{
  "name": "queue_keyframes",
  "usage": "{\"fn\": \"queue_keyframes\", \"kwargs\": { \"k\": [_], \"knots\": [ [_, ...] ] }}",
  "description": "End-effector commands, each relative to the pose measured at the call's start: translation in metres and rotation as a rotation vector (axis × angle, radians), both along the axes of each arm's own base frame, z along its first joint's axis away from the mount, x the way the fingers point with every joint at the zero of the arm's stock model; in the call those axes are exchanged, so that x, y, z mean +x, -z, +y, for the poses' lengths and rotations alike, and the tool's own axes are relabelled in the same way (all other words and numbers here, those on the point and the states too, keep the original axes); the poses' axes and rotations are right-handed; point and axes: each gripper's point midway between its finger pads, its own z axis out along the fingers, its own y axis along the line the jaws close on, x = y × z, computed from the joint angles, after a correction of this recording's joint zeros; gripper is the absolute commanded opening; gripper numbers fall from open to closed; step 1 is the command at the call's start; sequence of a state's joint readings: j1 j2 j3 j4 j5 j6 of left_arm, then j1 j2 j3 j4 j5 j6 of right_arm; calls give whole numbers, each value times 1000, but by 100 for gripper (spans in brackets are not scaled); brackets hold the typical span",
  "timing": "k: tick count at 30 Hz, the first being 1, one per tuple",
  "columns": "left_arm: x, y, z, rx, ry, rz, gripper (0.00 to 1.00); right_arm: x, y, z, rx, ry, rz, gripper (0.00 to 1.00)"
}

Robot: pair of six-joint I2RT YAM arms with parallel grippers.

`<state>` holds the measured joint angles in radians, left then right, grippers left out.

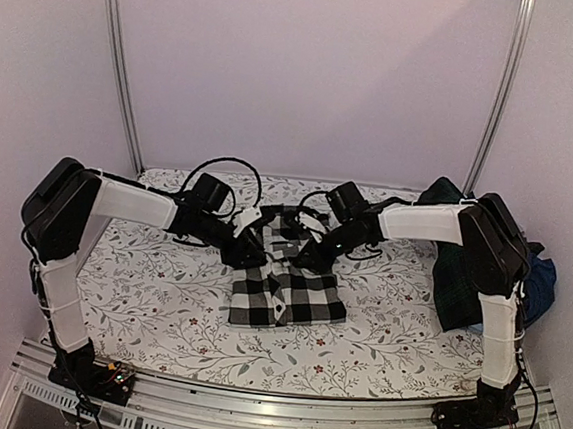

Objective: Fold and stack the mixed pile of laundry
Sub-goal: Smooth out the 2/3-rectangle-folded shirt at the center of the board.

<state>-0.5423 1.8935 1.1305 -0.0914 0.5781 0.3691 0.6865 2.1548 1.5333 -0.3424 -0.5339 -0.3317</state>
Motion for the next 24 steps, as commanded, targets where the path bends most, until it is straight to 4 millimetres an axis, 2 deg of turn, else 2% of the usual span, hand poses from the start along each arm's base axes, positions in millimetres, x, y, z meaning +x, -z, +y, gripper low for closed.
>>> {"fn": "queue_keyframes", "kwargs": {
  "k": [1,5,8,13,16,20,24],
  "knots": [
    [-1,12,-1,0,26,39,35,12,-5,4,17,32,15,1],
    [-3,2,-2,-3,45,22,11,18,-3,4,22,49,34,2],
    [-6,-17,-1,-12,44,-27,0,21,-1,4,21,57,41,2],
    [-16,-44,-2,-12,52,-114,0,26,7,4,11,74,62,1],
    [-20,-51,-7,1,64,-142,0,30,9,5,1,93,70,2],
    [-20,-53,-18,2,86,-154,0,36,9,9,-1,116,89,2],
    [-7,-46,-27,9,75,-161,0,39,5,14,18,124,118,5]
  ]
}}
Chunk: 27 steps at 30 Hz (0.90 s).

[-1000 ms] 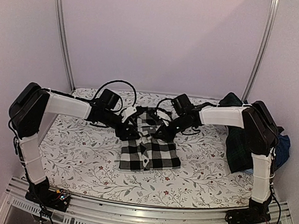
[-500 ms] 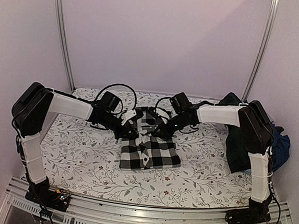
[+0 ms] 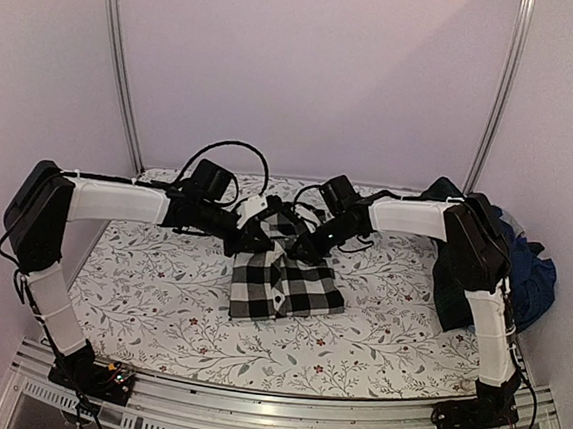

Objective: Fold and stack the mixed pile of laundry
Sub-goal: Smooth out the 2/3-rectangle-folded shirt at the center of the board.

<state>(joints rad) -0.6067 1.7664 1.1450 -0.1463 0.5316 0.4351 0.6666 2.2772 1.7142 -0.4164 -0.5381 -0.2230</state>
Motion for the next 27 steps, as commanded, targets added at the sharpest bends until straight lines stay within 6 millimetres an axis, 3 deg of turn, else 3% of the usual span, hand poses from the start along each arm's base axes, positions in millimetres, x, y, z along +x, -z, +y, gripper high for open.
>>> {"fn": "queue_keyframes", "kwargs": {
  "k": [1,9,15,17,21,27],
  "knots": [
    [13,5,-14,8,0,-23,0,11,-6,4,28,29,26,5],
    [40,20,-25,7,-36,-42,0,20,-30,3,94,62,57,19],
    [51,31,-26,15,-68,-34,0,57,-64,-39,108,245,56,43],
    [54,35,-23,27,-85,-37,0,63,-87,-55,134,299,48,48],
    [67,57,-17,92,-141,-28,1,55,-107,-72,165,344,89,50],
    [84,70,-14,88,-202,24,2,17,-102,-61,248,261,254,45]
  ]
}}
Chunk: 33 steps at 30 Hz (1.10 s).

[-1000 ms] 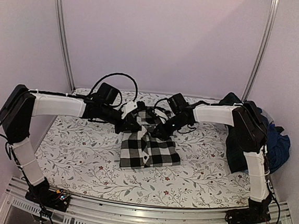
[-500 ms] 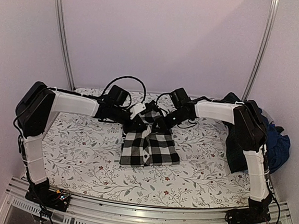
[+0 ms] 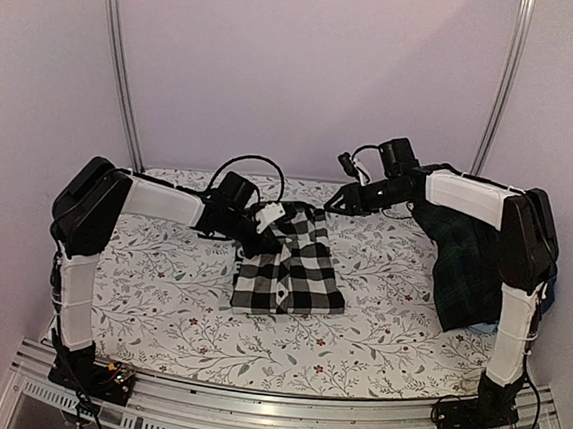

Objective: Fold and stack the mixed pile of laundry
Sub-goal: Smooth out the 2/3-rectangle-folded shirt at the center of the board.

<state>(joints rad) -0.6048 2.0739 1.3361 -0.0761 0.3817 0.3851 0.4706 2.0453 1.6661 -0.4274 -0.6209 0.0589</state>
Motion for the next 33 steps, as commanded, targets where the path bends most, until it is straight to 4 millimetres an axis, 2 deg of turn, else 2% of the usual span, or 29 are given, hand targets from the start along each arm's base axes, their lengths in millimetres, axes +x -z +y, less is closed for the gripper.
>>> {"fn": "queue_keyframes", "kwargs": {
  "k": [1,5,10,12,14,15,16,17,19,21,25,27,28,30,31,32,33],
  "knots": [
    [20,1,3,-17,-72,9,3,-41,9,20,109,-82,161,45],
    [27,9,6,-13,-98,26,6,-57,5,32,168,-121,210,43],
    [36,14,10,-28,-148,73,16,-80,3,62,231,-230,251,42],
    [43,4,15,-54,-194,96,32,-84,9,69,236,-239,274,40],
    [53,-20,24,-111,-250,123,53,-83,19,69,229,-223,308,40],
    [57,-38,29,-152,-272,125,66,-83,20,68,228,-217,313,40],
    [62,-62,35,-194,-298,110,93,-82,16,66,230,-213,302,40],
    [67,-79,44,-222,-340,104,99,-81,12,64,234,-210,293,40],
    [73,-114,61,-281,-397,99,100,-77,1,59,250,-205,278,40],
    [70,-153,77,-350,-442,86,100,-75,-12,53,267,-201,265,41],
    [31,-242,96,-523,-422,-97,100,-80,-39,42,268,-200,214,44],
    [7,-270,102,-611,-398,-142,100,-87,-54,36,280,-211,187,47],
    [-1,-276,109,-654,-424,-138,100,-92,-61,34,284,-217,178,50],
    [-14,-274,121,-726,-494,-57,100,-103,-69,28,297,-238,180,55],
    [-25,-271,115,-736,-449,-4,100,-109,-70,26,300,-249,200,58],
    [-31,-262,107,-716,-426,58,100,-116,-69,24,303,-262,224,59],
    [-37,-238,99,-647,-448,169,100,-122,-66,22,303,-276,253,60]
  ]
}}
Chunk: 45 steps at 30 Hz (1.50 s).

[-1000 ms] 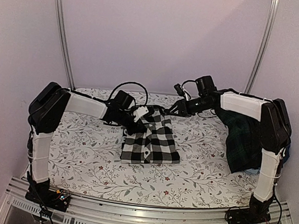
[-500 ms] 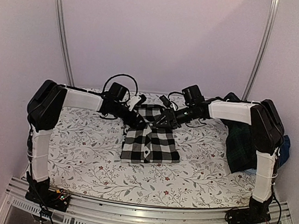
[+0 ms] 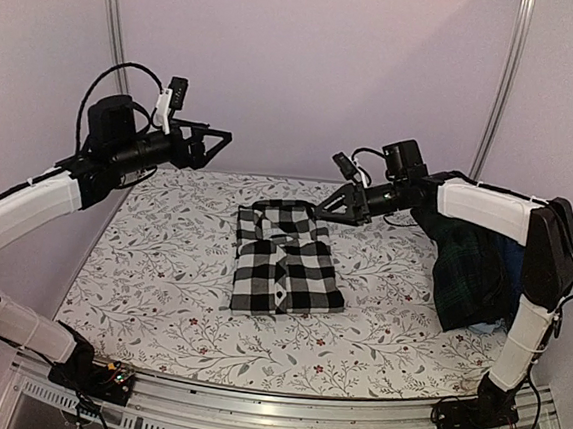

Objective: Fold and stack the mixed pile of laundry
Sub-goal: Smooth out the 2/3-rectangle-folded shirt at the center of the board.

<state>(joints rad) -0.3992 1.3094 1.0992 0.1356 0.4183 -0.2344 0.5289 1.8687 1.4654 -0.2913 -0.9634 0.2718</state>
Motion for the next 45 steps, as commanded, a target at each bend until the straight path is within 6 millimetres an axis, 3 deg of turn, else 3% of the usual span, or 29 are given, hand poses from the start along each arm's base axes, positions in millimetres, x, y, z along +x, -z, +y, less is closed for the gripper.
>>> {"fn": "queue_keyframes", "kwargs": {
  "k": [1,7,10,12,15,18,21,24,28,31,33,34,36,39,41,45],
  "knots": [
    [-21,84,-31,14,111,396,100,-35,-5,-9,21,-92,70,61],
    [-116,146,-99,-71,452,671,100,-79,16,-4,62,-251,271,64],
    [-152,166,-126,-65,569,774,100,-101,26,5,84,-315,361,66],
    [-166,180,-137,-80,616,845,100,-112,40,10,69,-336,416,66],
    [-169,201,-142,-100,633,918,100,-117,59,17,52,-358,465,66],
    [-164,222,-148,-104,638,973,100,-109,78,23,33,-342,499,66],
    [-155,241,-153,-118,627,1008,100,-99,97,29,16,-325,530,66],
    [-135,252,-152,-173,604,1021,100,-89,129,31,-16,-287,577,66],
    [-119,283,-142,-205,548,1086,100,-79,172,21,-63,-203,656,65],
    [-124,305,-134,-212,514,1146,100,-85,204,8,-121,-149,742,65],
    [-131,311,-129,-214,504,1172,100,-93,215,2,-156,-138,774,64],
    [-133,306,-127,-217,510,1166,100,-95,213,0,-161,-141,770,64],
    [-133,287,-127,-205,523,1126,100,-90,191,3,-137,-154,708,64],
    [-119,257,-131,-143,514,1040,100,-63,128,12,-56,-152,563,65],
    [-105,240,-134,-149,516,1001,100,-42,98,14,-10,-133,491,65],
    [-68,240,-136,-162,483,975,100,-9,79,24,39,-112,446,62]
  ]
}}
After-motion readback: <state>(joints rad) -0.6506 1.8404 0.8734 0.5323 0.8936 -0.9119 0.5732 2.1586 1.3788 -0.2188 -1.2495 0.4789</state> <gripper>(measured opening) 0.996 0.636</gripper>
